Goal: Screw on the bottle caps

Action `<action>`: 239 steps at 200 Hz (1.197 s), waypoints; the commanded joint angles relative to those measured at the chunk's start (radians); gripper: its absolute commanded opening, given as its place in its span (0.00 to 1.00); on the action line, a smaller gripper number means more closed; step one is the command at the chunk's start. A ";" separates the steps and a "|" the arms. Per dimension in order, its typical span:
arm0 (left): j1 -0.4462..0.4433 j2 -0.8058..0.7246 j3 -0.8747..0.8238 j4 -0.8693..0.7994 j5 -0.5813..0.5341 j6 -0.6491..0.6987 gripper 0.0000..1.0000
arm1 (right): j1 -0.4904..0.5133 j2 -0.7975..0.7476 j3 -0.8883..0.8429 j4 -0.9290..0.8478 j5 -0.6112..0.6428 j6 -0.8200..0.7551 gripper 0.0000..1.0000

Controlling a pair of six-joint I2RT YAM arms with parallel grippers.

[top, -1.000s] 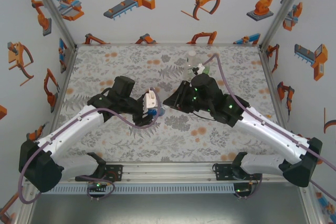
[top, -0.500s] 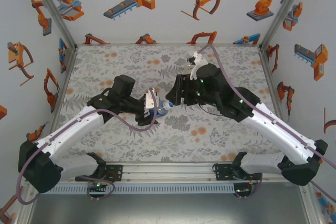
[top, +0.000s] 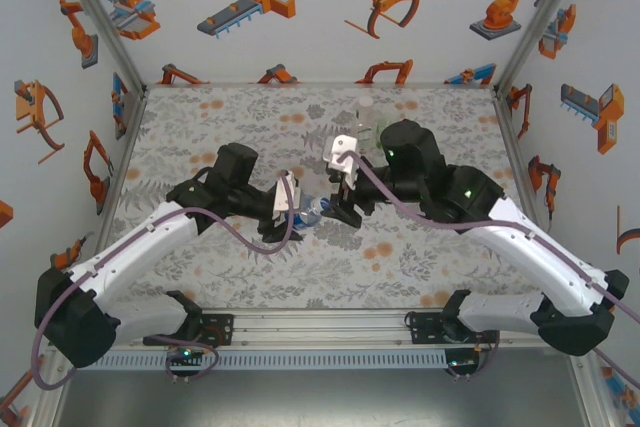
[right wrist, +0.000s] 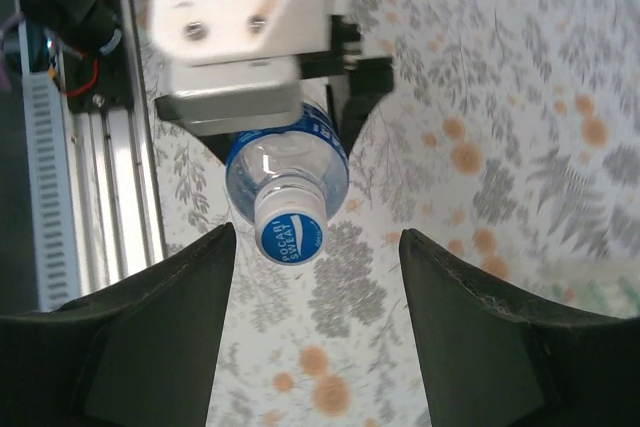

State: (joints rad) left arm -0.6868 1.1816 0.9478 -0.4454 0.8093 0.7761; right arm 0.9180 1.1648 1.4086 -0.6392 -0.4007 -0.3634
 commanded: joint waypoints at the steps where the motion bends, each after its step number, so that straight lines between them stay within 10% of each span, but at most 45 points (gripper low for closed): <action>1: -0.005 0.008 0.033 -0.035 0.070 0.040 0.00 | -0.001 -0.046 -0.047 0.031 -0.138 -0.229 0.61; 175: -0.008 0.011 0.043 -0.061 0.091 0.056 0.00 | 0.000 -0.011 -0.107 0.075 -0.152 -0.207 0.27; 239: -0.008 0.004 0.041 -0.051 0.071 0.049 0.00 | 0.000 -0.030 -0.221 0.242 0.078 0.400 0.07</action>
State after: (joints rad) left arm -0.6857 1.1908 0.9554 -0.5365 0.8276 0.8032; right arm 0.9180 1.1282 1.2480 -0.4927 -0.4789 -0.3321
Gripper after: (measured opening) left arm 0.599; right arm 0.328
